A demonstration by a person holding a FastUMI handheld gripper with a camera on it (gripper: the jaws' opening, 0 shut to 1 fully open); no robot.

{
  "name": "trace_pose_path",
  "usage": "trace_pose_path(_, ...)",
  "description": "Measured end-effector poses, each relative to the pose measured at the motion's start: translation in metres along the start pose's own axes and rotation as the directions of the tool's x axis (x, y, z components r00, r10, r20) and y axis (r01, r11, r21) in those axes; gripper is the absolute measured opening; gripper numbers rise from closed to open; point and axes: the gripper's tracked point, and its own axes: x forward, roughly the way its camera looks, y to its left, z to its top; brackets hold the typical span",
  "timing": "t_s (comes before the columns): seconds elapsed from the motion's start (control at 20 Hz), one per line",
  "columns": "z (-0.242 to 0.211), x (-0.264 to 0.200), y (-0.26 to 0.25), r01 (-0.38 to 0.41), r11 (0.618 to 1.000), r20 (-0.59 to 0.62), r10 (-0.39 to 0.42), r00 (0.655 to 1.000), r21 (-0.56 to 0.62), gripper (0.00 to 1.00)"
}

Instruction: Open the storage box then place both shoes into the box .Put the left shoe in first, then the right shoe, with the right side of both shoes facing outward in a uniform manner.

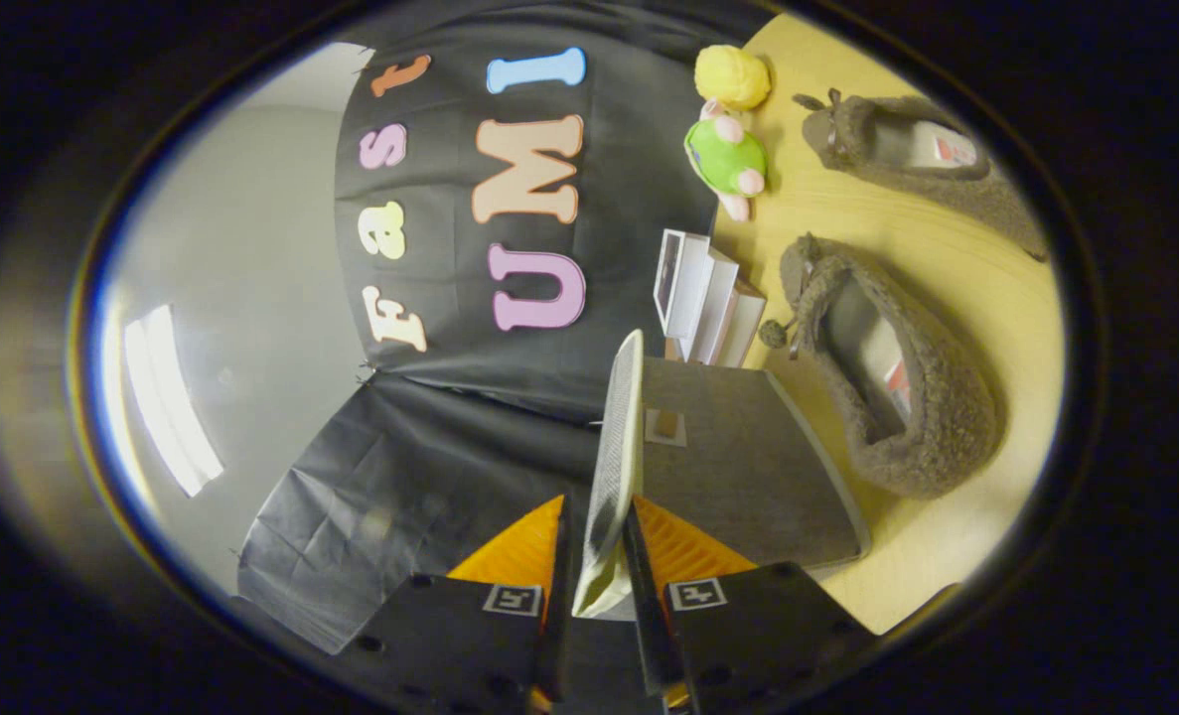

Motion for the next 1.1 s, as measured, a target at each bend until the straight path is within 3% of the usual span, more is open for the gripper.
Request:
trace_pose_path(0.15, 0.002, 0.005, 0.012, 0.001, 0.994, -0.003, -0.002, 1.000, -0.106, 0.16)
trace_pose_path(0.2, 0.002, 0.008, 0.011, 0.022, 0.989, 0.016, -0.020, 1.000, -0.143, 0.16)
trace_pose_path(0.3, 0.009, 0.005, 0.035, 0.013, 0.982, 0.042, -0.005, 0.999, -0.190, 0.07)
trace_pose_path(0.65, -0.024, 0.019, 0.116, -0.074, 0.912, 0.003, 0.082, 0.997, -0.403, 0.08)
trace_pose_path(0.95, -0.099, 0.042, 0.172, -0.164, 0.815, -0.092, 0.136, 0.986, -0.555, 0.08)
trace_pose_path(1.1, -0.133, 0.052, 0.183, -0.191, 0.801, -0.124, 0.147, 0.981, -0.567, 0.08)
